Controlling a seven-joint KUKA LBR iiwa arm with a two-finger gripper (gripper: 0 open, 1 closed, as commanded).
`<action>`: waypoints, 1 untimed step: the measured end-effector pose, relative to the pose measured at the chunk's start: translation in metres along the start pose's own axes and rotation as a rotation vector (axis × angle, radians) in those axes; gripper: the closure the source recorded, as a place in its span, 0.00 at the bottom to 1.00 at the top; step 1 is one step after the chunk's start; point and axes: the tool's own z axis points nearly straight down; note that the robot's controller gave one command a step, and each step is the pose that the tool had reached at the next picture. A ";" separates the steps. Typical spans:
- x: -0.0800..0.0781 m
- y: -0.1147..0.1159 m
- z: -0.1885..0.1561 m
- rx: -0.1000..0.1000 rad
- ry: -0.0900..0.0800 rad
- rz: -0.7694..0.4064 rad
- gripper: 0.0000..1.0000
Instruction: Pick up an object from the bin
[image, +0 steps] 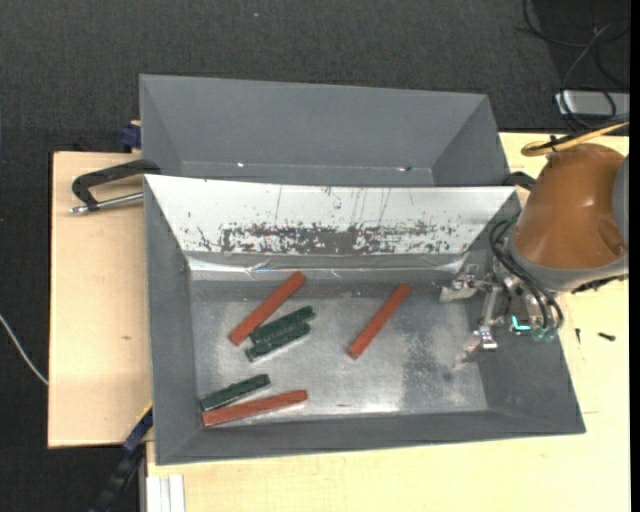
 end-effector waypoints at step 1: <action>-0.001 0.000 -0.003 0.001 -0.005 -0.001 0.00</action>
Offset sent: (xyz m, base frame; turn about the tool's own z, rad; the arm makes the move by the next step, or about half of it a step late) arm 0.0519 0.0748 -0.0603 -0.2157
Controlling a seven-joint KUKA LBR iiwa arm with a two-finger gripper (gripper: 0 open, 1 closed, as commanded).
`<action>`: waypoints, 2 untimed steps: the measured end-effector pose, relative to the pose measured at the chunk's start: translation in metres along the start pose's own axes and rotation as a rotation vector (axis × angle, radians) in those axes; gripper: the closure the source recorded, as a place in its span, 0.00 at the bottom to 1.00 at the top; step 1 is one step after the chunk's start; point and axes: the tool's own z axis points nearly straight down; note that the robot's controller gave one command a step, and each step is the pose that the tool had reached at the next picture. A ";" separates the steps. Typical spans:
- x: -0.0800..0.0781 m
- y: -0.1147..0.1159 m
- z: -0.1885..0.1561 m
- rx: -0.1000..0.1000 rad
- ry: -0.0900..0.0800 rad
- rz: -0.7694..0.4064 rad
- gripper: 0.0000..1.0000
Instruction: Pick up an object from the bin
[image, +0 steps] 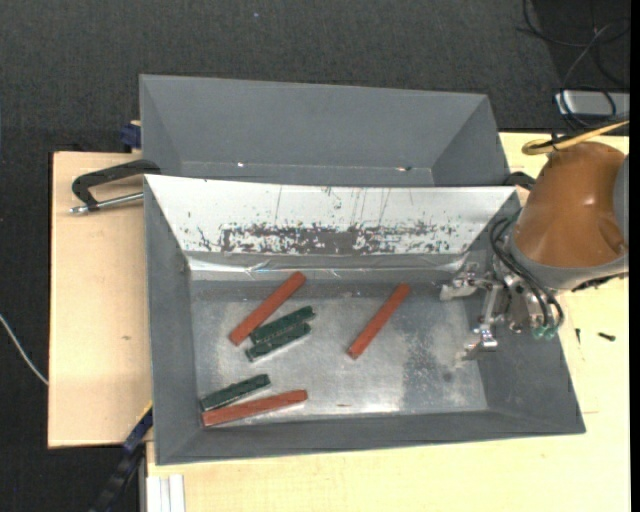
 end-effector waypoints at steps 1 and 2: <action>-0.032 0.039 0.033 0.005 -0.011 -0.119 0.00; -0.047 0.065 0.036 -0.001 -0.004 -0.168 0.00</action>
Offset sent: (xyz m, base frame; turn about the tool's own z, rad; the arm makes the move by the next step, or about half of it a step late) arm 0.0519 0.0605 -0.0186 -0.1508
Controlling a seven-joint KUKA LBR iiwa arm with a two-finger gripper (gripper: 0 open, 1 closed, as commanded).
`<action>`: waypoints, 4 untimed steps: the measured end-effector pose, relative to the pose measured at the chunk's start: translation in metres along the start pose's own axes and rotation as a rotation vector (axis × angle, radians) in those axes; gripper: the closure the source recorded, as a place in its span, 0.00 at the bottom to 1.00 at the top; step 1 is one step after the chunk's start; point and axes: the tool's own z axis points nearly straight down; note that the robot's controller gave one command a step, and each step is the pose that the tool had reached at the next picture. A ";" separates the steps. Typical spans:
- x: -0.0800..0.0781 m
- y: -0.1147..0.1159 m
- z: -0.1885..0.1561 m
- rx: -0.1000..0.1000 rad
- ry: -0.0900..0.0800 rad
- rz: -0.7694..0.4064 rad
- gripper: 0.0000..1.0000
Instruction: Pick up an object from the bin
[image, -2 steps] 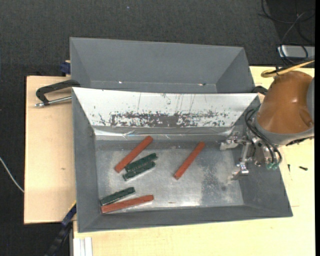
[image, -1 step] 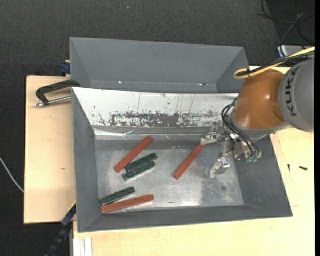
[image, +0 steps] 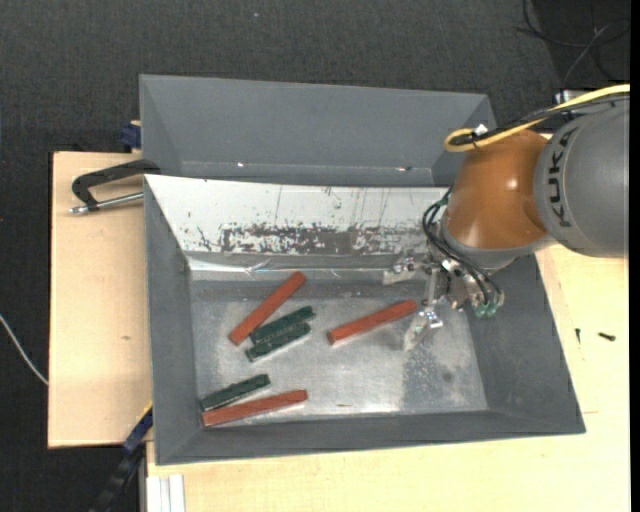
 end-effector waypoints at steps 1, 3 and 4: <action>-0.018 0.023 -0.004 0.002 -0.002 -0.145 0.00; -0.032 0.032 0.019 0.006 0.004 -0.542 1.00; -0.032 0.033 0.019 0.006 0.004 -0.542 1.00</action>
Offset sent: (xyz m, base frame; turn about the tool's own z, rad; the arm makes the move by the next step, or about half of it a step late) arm 0.0193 0.0306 -0.0269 -0.3089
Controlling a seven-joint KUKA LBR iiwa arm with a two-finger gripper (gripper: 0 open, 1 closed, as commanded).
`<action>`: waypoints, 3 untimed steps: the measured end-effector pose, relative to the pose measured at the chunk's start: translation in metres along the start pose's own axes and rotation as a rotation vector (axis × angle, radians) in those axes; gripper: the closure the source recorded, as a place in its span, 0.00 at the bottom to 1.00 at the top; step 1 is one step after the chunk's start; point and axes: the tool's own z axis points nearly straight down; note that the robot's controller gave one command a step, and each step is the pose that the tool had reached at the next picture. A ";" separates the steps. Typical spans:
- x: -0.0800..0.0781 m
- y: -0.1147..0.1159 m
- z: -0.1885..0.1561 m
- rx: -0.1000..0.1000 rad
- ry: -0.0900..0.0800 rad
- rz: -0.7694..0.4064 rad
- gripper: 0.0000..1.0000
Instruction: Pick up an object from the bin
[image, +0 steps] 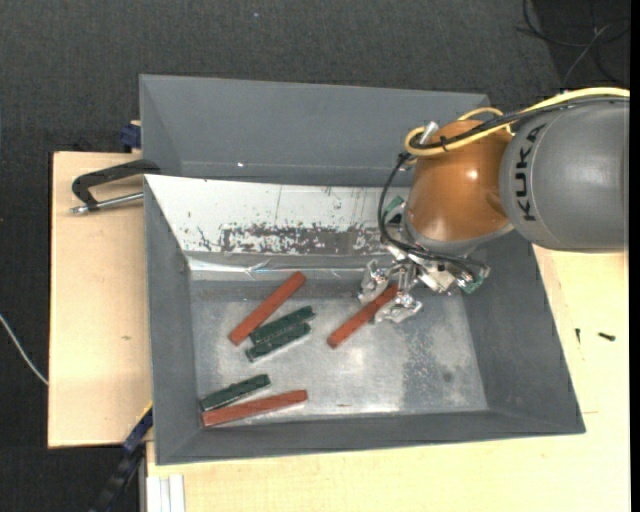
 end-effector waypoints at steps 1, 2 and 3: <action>-0.002 -0.001 -0.024 -0.002 -0.008 0.002 1.00; -0.001 0.000 -0.010 -0.007 -0.003 0.002 1.00; -0.004 -0.001 -0.035 -0.002 -0.008 0.004 1.00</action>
Offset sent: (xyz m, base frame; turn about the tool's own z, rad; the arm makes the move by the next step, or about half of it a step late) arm 0.0000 0.0000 0.0095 0.0000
